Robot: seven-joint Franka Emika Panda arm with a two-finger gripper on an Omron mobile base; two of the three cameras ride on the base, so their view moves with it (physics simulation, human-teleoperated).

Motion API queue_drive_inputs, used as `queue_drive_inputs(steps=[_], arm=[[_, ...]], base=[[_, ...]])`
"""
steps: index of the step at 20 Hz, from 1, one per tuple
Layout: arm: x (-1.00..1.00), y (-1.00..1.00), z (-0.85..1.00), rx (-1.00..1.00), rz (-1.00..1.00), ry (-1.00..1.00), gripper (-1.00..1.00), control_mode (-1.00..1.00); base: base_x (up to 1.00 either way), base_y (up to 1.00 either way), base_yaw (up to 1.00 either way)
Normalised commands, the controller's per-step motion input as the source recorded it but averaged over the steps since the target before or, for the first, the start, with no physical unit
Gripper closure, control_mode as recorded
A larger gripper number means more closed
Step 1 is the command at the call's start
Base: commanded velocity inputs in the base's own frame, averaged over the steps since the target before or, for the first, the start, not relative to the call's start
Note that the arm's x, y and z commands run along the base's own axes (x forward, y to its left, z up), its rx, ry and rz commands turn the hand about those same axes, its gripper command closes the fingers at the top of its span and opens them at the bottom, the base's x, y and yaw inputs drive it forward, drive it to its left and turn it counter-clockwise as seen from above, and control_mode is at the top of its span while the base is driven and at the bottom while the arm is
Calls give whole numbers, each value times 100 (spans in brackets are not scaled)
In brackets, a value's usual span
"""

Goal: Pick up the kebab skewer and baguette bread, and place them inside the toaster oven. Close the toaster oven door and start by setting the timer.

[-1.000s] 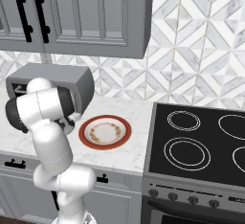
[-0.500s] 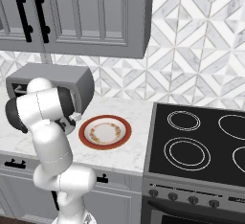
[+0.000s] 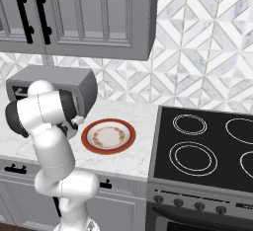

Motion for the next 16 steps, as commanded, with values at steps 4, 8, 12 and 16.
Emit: queue_drive_inputs(steps=[4,8,12,16], arm=[[0,0,2,0,0,0,-100,-100],[0,0,6,0,0,0,-100,-100],[0,1,3,0,0,0,-100,-100],[0,2,4,0,0,0,-100,-100]], base=[[0,0,0],[0,0,0],[0,0,0],[0,0,0]])
